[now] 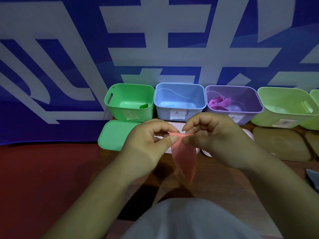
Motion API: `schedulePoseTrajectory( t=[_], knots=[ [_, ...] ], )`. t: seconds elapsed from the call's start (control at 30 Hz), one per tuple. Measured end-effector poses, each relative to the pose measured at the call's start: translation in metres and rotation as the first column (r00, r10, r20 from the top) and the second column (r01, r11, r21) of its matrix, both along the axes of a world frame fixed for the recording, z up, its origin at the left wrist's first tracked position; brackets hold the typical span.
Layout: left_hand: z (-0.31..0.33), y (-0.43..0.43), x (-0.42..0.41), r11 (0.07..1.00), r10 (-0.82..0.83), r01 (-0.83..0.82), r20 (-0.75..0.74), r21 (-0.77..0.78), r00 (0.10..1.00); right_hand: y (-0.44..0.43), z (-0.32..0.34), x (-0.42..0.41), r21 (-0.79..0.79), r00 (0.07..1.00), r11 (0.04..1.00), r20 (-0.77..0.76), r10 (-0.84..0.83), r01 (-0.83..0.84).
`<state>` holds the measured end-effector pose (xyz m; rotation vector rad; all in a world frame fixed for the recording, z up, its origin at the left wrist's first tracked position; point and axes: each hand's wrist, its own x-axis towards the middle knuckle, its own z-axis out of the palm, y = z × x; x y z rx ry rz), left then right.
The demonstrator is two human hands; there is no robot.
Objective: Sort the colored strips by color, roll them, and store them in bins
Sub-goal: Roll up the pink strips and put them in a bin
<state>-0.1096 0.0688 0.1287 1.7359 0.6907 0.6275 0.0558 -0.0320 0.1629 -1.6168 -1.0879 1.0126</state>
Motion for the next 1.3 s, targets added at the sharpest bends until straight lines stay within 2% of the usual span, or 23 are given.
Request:
schedulePoseTrajectory(
  t=[0.1, 0.27, 0.43, 0.63, 0.77, 1.0, 1.17, 1.3],
  knots=[
    [0.001, -0.003, 0.000, 0.996, -0.001, 0.005, 0.047, -0.084, 0.999, -0.001, -0.001, 0.000, 0.004, 1.000, 1.000, -0.023, -0.009, 0.009],
    [0.001, -0.006, 0.001, 0.993, 0.004, 0.010, 0.117, -0.119, 0.993, -0.004, -0.004, 0.005, 0.001, 0.999, 0.999, -0.009, -0.034, 0.034],
    [0.004, -0.009, 0.003, 0.996, -0.023, 0.036, 0.146, -0.081, 0.989, -0.003, -0.006, 0.004, 0.060, 0.984, 0.997, -0.174, -0.030, 0.041],
    [0.005, -0.014, 0.001, 0.999, -0.036, 0.038, 0.137, -0.016, 0.990, -0.004, -0.009, 0.008, 0.030, 0.974, 0.998, -0.223, -0.048, 0.057],
    [0.003, -0.016, 0.003, 0.998, 0.001, 0.007, 0.135, -0.061, 0.991, -0.004, -0.010, 0.009, 0.024, 0.980, 0.999, -0.195, -0.039, 0.044],
    [0.003, -0.015, 0.009, 0.955, 0.121, -0.067, 0.173, -0.288, 0.977, -0.009, -0.005, 0.005, 0.077, 0.992, 0.997, -0.126, 0.019, -0.009],
    [0.005, -0.015, 0.009, 0.941, 0.092, -0.032, 0.164, -0.338, 0.982, -0.009, -0.006, 0.005, 0.095, 0.993, 0.995, -0.114, -0.009, 0.020],
    [0.007, -0.017, 0.009, 0.926, 0.067, 0.004, 0.175, -0.377, 0.982, -0.010, -0.006, 0.006, 0.106, 0.999, 0.994, -0.043, -0.016, 0.020]
  ],
)
